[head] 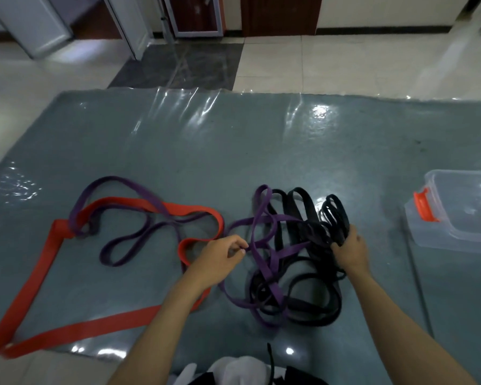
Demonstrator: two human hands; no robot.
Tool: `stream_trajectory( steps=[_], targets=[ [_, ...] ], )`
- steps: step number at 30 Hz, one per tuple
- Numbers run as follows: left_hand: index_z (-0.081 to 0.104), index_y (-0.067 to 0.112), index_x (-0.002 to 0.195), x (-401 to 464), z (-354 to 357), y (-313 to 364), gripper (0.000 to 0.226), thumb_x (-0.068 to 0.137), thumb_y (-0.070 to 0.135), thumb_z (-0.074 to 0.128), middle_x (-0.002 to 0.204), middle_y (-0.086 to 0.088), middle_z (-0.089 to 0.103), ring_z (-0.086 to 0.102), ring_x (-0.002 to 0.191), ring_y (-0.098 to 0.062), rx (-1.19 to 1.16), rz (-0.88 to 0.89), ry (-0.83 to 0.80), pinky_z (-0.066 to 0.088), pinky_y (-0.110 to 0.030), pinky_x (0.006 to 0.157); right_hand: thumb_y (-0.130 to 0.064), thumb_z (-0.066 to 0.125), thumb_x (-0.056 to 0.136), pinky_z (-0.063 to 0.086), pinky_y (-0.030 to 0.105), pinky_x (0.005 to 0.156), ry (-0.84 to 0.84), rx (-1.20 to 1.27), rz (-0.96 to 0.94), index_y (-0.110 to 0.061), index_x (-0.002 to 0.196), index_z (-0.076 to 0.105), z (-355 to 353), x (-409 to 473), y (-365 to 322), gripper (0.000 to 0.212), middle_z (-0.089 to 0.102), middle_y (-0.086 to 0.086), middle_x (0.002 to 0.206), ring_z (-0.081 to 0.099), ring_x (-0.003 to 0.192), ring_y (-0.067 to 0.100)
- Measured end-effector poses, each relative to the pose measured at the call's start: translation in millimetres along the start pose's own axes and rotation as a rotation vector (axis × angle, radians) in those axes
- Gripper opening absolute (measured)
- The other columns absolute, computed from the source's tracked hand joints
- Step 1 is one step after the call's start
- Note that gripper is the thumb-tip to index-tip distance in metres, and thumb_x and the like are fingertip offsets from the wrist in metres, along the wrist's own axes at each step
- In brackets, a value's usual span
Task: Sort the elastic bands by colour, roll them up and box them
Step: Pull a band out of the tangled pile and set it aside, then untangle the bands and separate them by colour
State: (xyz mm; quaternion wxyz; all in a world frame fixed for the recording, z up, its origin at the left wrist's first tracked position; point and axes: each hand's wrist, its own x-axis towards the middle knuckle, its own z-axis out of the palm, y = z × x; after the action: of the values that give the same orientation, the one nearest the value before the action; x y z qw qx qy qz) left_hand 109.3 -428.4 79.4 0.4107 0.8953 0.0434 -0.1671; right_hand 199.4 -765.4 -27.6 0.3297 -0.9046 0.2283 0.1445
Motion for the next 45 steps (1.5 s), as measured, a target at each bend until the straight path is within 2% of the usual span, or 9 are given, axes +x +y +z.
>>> stream_trajectory(
  steps=[3,5,12,21,25,30,34,39,45],
  targets=[
    [0.071,0.032,0.113,1,-1,-5,0.015,0.102,0.029,0.062,0.111,0.015,0.074,0.069,0.105,-0.005,0.125,-0.011,0.013,0.056,-0.034,0.094,-0.020,0.073,0.095,0.030,0.060,0.122,-0.018,-0.144,-0.064,-0.012,0.165,0.022,0,-10,0,0.087,0.030,0.029,0.161,0.029,0.149,0.047],
    [0.069,0.034,0.112,-1,-1,-9,0.014,0.100,0.033,0.060,0.112,0.018,0.074,0.068,0.104,-0.006,0.234,-0.014,0.058,0.054,-0.031,0.086,-0.021,0.071,0.096,0.030,0.060,0.122,0.008,-0.185,-0.145,-0.012,0.161,0.032,1,-20,-10,0.077,0.031,0.025,0.163,0.028,0.151,0.045],
    [0.068,0.025,0.113,-27,-14,-36,0.018,0.099,0.028,0.057,0.118,0.005,0.070,0.066,0.112,-0.022,0.472,-0.004,0.233,0.055,-0.040,0.086,-0.016,0.065,0.099,0.052,0.048,0.103,-0.082,-0.271,-0.561,-0.010,0.139,0.062,27,-74,-59,0.040,0.059,0.012,0.139,0.052,0.129,0.034],
    [0.070,0.020,0.114,-74,-51,-125,0.019,0.100,0.023,0.057,0.118,-0.003,0.070,0.068,0.110,-0.029,0.496,-0.150,0.265,0.055,-0.043,0.088,-0.009,0.064,0.097,0.053,0.046,0.097,-0.220,-0.191,-0.804,-0.011,0.121,0.071,120,-153,-119,0.026,0.068,0.008,0.121,0.063,0.115,0.031],
    [0.069,0.019,0.118,-84,-73,-179,0.023,0.098,0.023,0.060,0.122,-0.003,0.066,0.065,0.113,-0.028,0.495,-0.208,0.313,0.052,-0.043,0.094,-0.011,0.062,0.098,0.052,0.043,0.098,-0.405,-0.243,-0.913,-0.011,0.115,0.074,173,-188,-143,0.020,0.071,0.009,0.115,0.067,0.110,0.031],
    [0.054,0.024,0.143,-71,-112,-241,0.049,0.095,0.028,0.063,0.148,-0.003,0.046,0.048,0.133,-0.029,0.518,-0.306,0.261,0.048,-0.047,0.104,-0.010,0.059,0.101,0.039,0.029,0.110,-0.561,-0.340,-0.769,-0.008,0.135,0.068,223,-224,-163,0.035,0.066,0.013,0.137,0.063,0.127,0.031],
    [0.034,0.025,0.159,-44,-145,-278,0.071,0.096,0.032,0.065,0.167,-0.009,0.025,0.033,0.148,-0.034,0.512,-0.343,0.212,0.038,-0.050,0.115,-0.005,0.061,0.098,0.031,0.028,0.120,-0.382,-0.257,-0.599,-0.004,0.150,0.052,241,-238,-170,0.054,0.048,0.015,0.157,0.050,0.144,0.031],
    [0.017,0.023,0.165,-18,-170,-309,0.092,0.093,0.043,0.071,0.166,-0.007,0.025,0.030,0.151,-0.032,0.581,-0.322,0.073,0.035,-0.055,0.118,0.005,0.065,0.091,0.035,0.043,0.123,-0.185,-0.153,-0.411,0.004,0.147,0.054,261,-250,-180,0.057,0.037,0.026,0.160,0.041,0.148,0.042],
    [0.046,0.017,0.149,-9,-189,-329,0.054,0.098,0.026,0.063,0.150,-0.005,0.047,0.043,0.141,-0.025,0.665,-0.241,0.091,0.043,-0.043,0.110,-0.002,0.069,0.094,0.016,0.046,0.130,-0.117,-0.072,-0.204,-0.001,0.159,0.037,274,-253,-186,0.073,0.016,0.029,0.169,0.014,0.159,0.043]
  ],
)
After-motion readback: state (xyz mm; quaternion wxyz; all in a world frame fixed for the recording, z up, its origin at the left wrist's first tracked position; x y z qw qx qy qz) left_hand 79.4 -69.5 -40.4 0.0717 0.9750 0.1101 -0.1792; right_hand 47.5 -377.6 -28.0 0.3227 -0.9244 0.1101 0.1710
